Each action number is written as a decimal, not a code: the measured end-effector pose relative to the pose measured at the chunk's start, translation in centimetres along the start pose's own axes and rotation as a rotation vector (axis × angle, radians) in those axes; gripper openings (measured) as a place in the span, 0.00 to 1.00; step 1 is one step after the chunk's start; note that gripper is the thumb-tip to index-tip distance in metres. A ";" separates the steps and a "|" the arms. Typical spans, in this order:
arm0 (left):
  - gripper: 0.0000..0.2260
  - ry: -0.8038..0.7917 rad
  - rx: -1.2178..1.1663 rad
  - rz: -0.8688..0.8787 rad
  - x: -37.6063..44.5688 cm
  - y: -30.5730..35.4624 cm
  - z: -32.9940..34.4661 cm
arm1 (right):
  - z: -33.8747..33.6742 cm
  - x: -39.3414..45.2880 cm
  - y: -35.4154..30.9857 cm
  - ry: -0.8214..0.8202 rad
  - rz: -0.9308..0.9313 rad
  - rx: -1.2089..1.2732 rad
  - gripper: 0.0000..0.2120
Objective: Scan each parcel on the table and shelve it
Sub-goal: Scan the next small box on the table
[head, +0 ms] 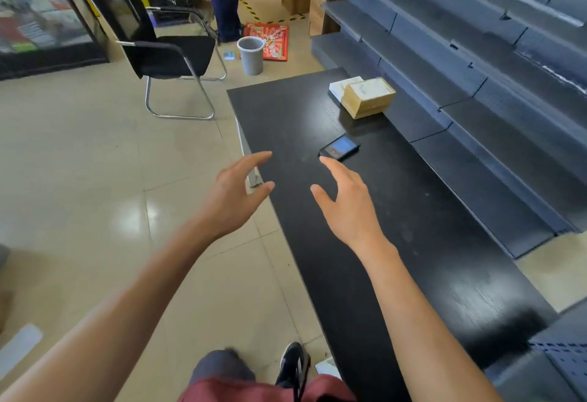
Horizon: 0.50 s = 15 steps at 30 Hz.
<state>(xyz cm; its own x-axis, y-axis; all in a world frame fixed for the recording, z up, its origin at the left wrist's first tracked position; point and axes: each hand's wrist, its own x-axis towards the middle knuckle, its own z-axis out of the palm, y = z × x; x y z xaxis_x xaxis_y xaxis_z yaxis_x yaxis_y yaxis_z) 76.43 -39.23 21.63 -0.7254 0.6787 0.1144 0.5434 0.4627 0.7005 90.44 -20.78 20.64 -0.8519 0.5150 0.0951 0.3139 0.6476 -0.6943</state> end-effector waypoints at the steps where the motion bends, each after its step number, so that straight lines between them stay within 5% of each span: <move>1: 0.23 0.000 -0.004 0.004 1.2 -0.6 -0.1 | 0.3 1.2 0.1 -0.004 0.011 -0.009 0.27; 15: 0.25 -0.122 -0.093 0.011 19.7 -11.5 -1.7 | 6.0 18.6 -0.6 0.000 0.140 -0.097 0.26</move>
<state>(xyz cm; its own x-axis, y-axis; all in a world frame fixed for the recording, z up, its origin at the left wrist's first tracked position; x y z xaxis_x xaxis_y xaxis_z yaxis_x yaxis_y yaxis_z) 55.24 -32.14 17.03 -0.6602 0.7500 0.0400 0.5053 0.4041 0.7625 71.83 -14.97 18.55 -0.7969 0.6041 0.0027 0.4685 0.6208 -0.6286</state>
